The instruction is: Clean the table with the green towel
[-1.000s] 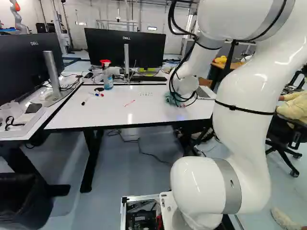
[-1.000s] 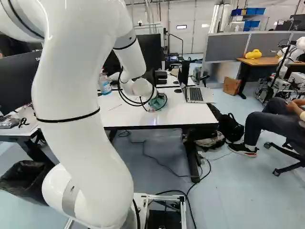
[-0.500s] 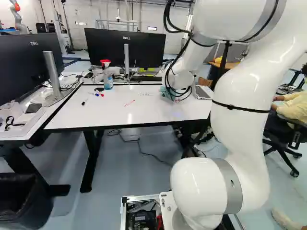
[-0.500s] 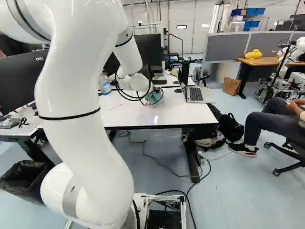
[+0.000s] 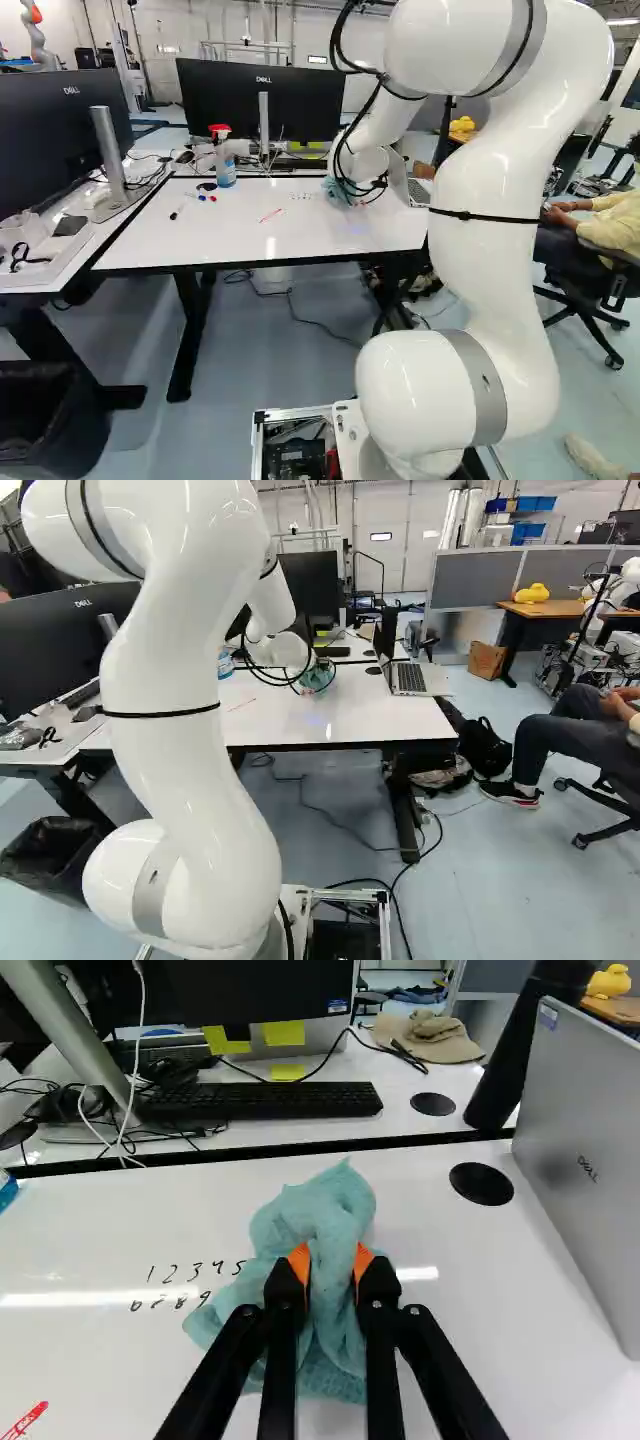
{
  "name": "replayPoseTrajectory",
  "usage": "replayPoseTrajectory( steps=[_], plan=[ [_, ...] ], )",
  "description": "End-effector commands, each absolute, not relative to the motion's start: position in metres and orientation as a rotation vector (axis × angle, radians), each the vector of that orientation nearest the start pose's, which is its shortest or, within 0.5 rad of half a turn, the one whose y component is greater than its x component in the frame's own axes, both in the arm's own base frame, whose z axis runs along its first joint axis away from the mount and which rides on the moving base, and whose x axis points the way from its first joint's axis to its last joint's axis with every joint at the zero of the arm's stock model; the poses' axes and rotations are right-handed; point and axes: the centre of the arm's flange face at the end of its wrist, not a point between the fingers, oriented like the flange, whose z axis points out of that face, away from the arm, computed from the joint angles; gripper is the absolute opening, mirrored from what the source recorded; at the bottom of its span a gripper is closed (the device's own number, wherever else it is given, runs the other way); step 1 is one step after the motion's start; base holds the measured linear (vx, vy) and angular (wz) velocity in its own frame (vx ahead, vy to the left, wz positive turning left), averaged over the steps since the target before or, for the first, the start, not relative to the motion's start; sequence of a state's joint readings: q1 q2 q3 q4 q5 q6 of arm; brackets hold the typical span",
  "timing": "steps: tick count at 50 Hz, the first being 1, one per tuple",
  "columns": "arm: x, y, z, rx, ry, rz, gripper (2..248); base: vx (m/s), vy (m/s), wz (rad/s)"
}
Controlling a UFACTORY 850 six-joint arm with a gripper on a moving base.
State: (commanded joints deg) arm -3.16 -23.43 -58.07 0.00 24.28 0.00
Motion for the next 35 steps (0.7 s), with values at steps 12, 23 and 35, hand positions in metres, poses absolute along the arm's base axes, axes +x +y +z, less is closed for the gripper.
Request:
replayPoseTrajectory(
  steps=[12, 23, 35],
  plan=[
    [0.616, -0.020, 0.405, -2.766, 0.044, -1.520, 65, 0.000, 0.000, 0.000],
    [0.631, -0.008, 0.400, -2.780, 0.017, -1.476, 65, 0.000, 0.000, 0.000],
    [0.638, 0.002, 0.396, -2.801, -0.005, -1.419, 65, 0.000, 0.000, 0.000]
  ],
)
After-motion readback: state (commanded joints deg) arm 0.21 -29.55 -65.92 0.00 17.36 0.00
